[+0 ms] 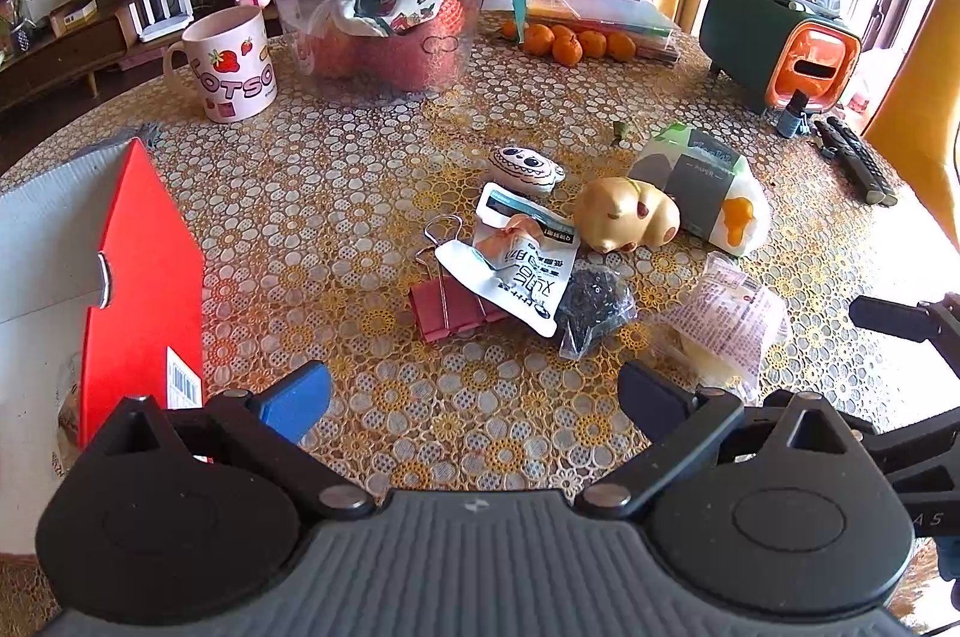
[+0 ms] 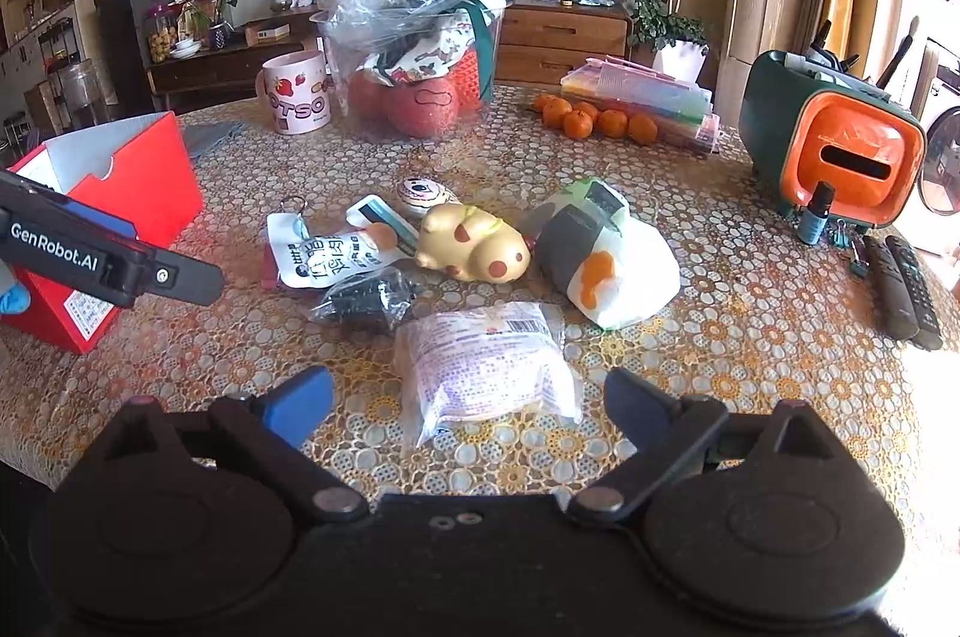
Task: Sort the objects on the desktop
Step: 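Move both tools back from the box to the items on the table, then grasp the white sachet with the left tool while the right tool grasps the clear bag of white food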
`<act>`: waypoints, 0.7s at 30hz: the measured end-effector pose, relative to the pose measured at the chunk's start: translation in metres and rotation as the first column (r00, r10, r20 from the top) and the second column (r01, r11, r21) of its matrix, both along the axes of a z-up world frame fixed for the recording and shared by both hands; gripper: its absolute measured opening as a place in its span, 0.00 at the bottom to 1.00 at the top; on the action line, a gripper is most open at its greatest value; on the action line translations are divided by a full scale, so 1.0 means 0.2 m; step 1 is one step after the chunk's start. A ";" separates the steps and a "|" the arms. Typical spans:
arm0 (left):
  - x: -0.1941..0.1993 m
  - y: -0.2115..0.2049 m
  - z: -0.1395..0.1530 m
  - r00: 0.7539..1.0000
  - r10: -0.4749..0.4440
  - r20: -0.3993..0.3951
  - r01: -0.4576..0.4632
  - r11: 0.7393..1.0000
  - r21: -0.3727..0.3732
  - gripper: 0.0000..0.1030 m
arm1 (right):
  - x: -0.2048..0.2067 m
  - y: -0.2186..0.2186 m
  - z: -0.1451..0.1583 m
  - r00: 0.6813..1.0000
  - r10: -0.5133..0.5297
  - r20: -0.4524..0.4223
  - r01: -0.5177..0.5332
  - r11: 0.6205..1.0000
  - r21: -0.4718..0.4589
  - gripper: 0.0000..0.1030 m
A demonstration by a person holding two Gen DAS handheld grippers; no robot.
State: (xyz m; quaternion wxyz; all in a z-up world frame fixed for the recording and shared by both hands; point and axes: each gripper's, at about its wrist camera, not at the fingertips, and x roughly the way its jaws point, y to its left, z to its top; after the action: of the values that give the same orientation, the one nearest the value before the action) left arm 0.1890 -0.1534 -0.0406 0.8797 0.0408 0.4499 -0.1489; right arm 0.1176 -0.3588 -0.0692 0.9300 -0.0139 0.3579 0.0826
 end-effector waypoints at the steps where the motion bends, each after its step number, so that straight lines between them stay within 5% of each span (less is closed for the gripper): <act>1: 0.03 -0.01 -0.01 1.000 0.006 -0.011 -0.006 1.000 -0.002 0.99 | 0.02 0.00 -0.01 1.000 0.002 -0.001 -0.002 1.000 0.000 0.94; 15: 0.36 -0.08 -0.11 0.978 0.101 -0.182 -0.122 0.987 -0.104 0.88 | 0.19 -0.01 -0.14 0.999 0.034 -0.022 -0.034 0.999 -0.017 0.94; 18: 0.41 -0.08 -0.15 0.966 0.123 -0.226 -0.154 0.980 -0.125 0.73 | 0.22 -0.01 -0.16 0.999 0.035 -0.029 -0.035 0.999 -0.013 0.94; 21: 0.43 -0.07 -0.18 0.958 0.143 -0.250 -0.181 0.973 -0.139 0.71 | 0.25 -0.01 -0.18 0.999 0.035 -0.034 -0.036 0.999 -0.010 0.94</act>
State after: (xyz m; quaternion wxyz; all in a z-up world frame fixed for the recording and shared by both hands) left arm 0.2751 -0.1684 -0.0756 0.8288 -0.0855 0.5407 -0.1157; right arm 0.1667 -0.3612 -0.1051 0.9222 -0.0239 0.3735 0.0974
